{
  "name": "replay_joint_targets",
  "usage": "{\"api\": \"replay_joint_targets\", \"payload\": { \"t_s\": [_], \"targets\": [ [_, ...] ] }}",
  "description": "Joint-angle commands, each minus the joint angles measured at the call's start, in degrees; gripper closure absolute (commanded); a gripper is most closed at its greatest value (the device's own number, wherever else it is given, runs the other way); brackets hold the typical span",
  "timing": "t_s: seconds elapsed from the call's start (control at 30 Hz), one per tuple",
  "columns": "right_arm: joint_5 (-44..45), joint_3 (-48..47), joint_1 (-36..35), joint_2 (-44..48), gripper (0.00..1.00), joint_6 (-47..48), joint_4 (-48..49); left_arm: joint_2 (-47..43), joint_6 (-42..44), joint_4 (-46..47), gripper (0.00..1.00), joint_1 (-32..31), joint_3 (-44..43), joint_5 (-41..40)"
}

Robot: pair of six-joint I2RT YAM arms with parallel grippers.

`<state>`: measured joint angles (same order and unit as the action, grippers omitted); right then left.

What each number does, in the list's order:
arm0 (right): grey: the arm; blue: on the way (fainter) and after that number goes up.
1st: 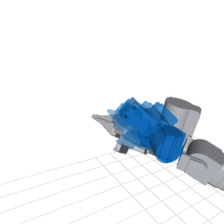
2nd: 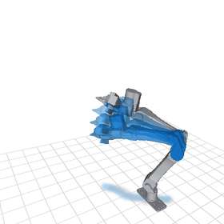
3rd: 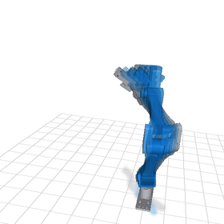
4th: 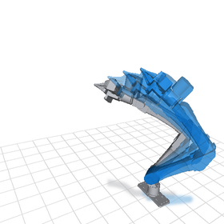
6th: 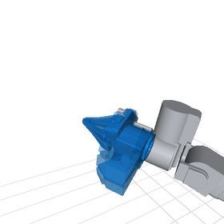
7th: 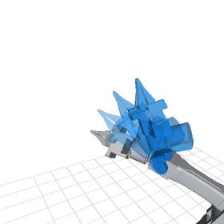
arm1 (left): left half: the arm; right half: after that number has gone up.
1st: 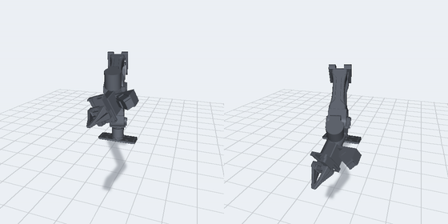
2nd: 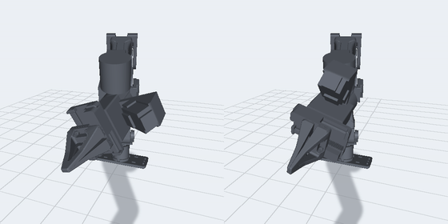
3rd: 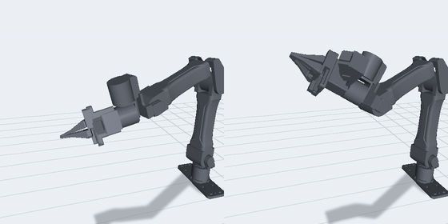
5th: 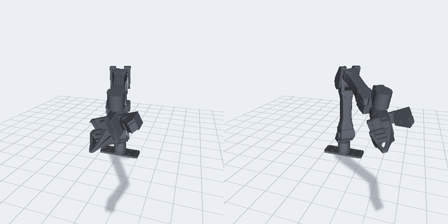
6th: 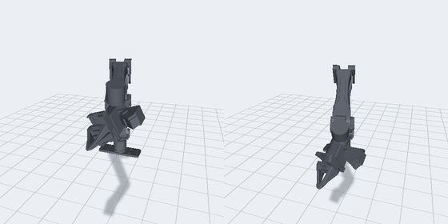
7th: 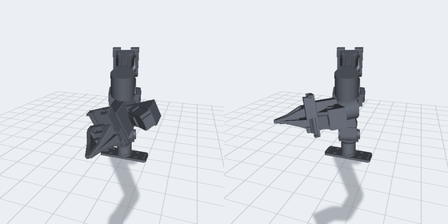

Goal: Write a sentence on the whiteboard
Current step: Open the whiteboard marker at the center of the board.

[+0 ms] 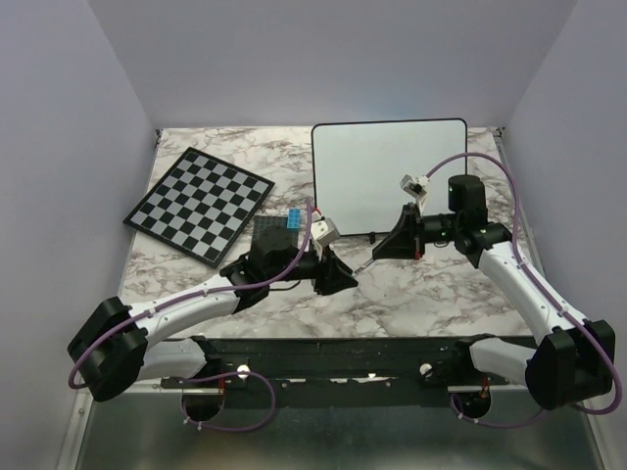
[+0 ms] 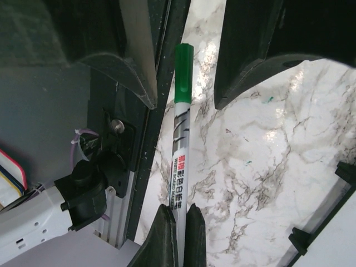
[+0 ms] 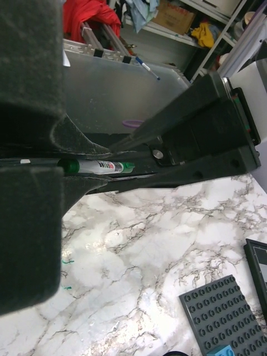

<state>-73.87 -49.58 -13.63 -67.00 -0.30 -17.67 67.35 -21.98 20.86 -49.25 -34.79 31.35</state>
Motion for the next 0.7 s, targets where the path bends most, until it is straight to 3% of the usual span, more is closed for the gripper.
{"api": "replay_joint_targets", "payload": {
  "t_s": [0.0,0.1,0.13,0.2,0.23,0.27,0.33,0.37,0.4,0.43,0.47,0.53,0.6,0.67],
  "targets": [
    [-2.8,1.2,0.7,0.0,0.99,-2.8,3.2,1.2,2.6,-0.8,0.59,-0.2,-2.8,3.3],
    [-3.3,1.4,0.7,0.0,0.99,-2.7,3.3,1.1,5.2,-4.4,0.76,-0.2,-3.8,3.9],
    [-3.4,1.5,0.7,0.1,0.99,-2.4,3.3,0.9,6.1,-7.0,0.89,-0.2,-4.1,4.0],
    [-4.1,1.6,0.8,0.2,0.99,-1.9,3.3,0.9,9.0,-10.0,1.00,-0.1,-5.6,4.5],
    [-4.7,1.6,0.7,0.1,0.99,-1.4,3.2,0.8,10.2,-13.4,1.00,-0.1,-6.1,4.6],
    [-6.1,1.4,0.8,0.1,0.95,-0.2,1.2,0.8,11.4,-15.5,1.00,-0.1,-7.5,5.1],
    [-5.8,-2.0,0.8,-0.3,0.71,11.5,-6.5,0.8,16.1,-23.6,1.00,0.1,-9.5,5.2],
    [-3.4,-4.4,0.7,-1.0,0.46,17.6,-18.2,0.9,18.3,-26.8,1.00,0.4,-12.1,5.0],
    [-2.3,-6.7,0.5,-1.9,0.39,30.1,-24.0,1.0,20.1,-29.9,1.00,0.4,-13.5,5.3],
    [-1.1,-11.5,0.5,-4.3,0.32,36.1,-29.6,1.5,24.0,-35.3,1.00,0.5,-14.6,5.6],
    [0.4,-13.5,0.4,-5.7,0.19,41.3,-39.2,1.8,25.6,-37.7,1.00,0.5,-17.0,6.0],
    [2.9,-17.1,-0.3,-9.3,0.13,52.3,-46.8,3.3,29.0,-43.6,1.00,0.5,-19.3,6.9],
    [3.6,-20.0,-2.1,-11.0,0.10,56.4,-52.9,4.4,30.1,-45.8,1.00,0.5,-21.8,7.2],
    [5.0,-19.8,-4.1,-11.0,0.11,55.1,-51.2,5.7,30.9,-47.1,1.00,0.4,-23.4,8.1]
  ]
}}
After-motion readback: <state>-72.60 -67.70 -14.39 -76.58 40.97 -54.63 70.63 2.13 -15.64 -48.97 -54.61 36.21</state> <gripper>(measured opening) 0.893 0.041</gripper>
